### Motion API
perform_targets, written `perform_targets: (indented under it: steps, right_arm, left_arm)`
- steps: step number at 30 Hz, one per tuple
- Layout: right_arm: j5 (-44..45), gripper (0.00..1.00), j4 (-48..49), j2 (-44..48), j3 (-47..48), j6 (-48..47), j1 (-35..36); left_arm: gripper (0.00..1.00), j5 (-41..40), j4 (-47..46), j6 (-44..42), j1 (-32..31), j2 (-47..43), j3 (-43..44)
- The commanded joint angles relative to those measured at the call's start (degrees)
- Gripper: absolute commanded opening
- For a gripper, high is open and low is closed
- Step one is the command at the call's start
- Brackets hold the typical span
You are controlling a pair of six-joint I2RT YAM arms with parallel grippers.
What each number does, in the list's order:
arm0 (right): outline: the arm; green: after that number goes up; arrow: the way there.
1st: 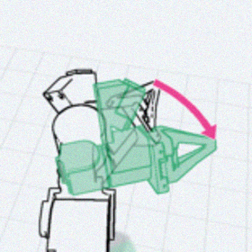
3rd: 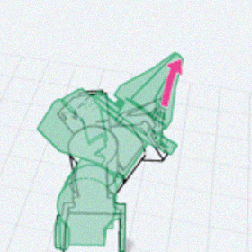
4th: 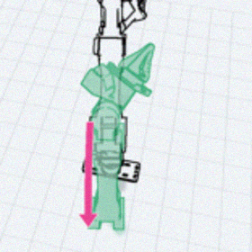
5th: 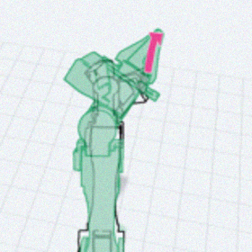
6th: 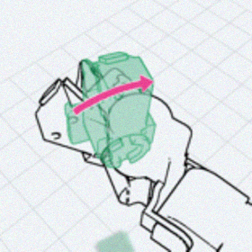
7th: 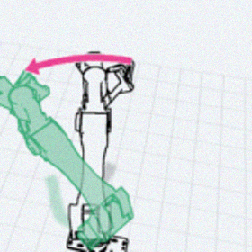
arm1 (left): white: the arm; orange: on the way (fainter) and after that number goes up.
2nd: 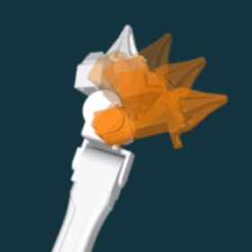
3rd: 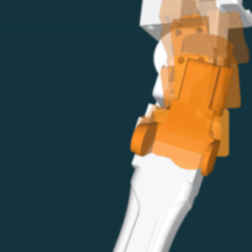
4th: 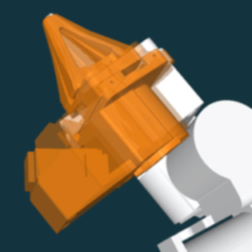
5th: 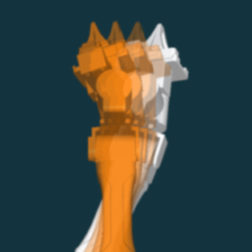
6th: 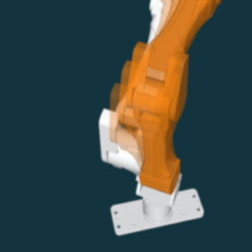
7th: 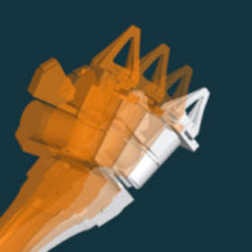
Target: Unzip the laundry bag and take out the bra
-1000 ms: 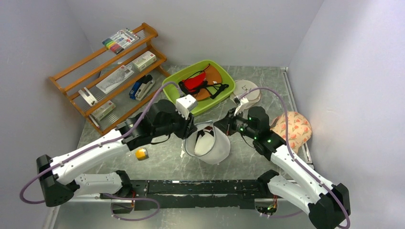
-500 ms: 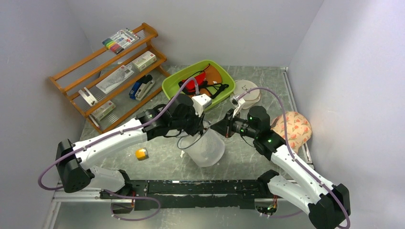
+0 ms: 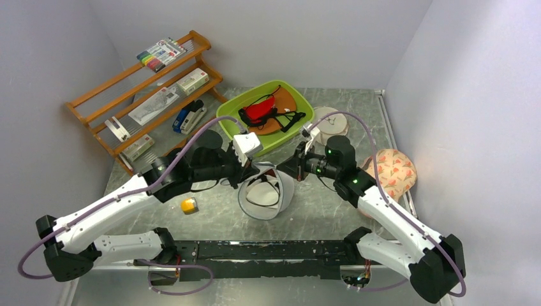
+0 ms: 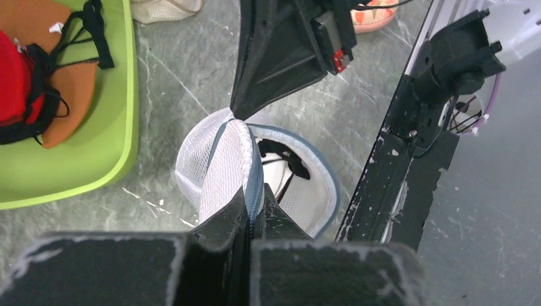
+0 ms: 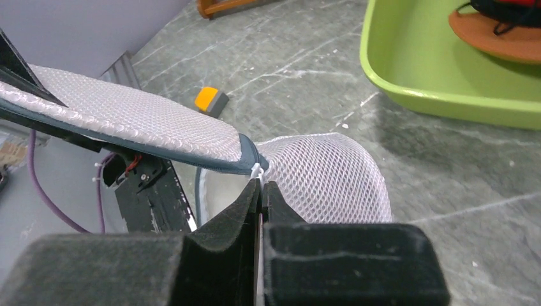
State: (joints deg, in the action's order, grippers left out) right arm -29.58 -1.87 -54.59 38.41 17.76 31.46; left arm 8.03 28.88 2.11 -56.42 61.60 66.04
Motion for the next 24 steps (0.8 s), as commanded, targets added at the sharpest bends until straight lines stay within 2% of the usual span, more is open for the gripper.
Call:
perform_targets:
  steps: [1,7,13,16,20,24]
  right_arm:
    - [-0.5,0.00,0.1,-3.0,0.9,-4.4,-0.6]
    - [-7.8,0.00,4.1,-4.5,0.3,-3.9,-0.6]
    - [-8.2,0.00,2.5,-3.5,-0.8,-4.4,-0.6]
    - [-8.2,0.00,3.2,-2.1,-1.4,-3.1,-0.6]
    - [-7.8,0.00,3.9,-0.5,-1.6,-2.3,-0.6]
    - [-8.5,0.00,1.7,-0.7,-0.4,-3.2,-0.6]
  left_arm:
    - [0.07,7.7,-4.0,-5.9,0.1,-5.0,0.1]
    - [0.07,15.7,-7.4,-9.4,0.0,-6.8,-1.0]
    - [0.07,19.0,-9.4,-10.1,0.0,-7.8,-2.1]
    - [0.08,14.9,-8.3,-9.6,0.1,-7.6,-1.7]
    - [0.17,1.8,-4.3,-8.3,0.1,-5.8,-1.7]
    - [0.34,-6.3,1.0,-7.8,0.0,-2.8,-1.9]
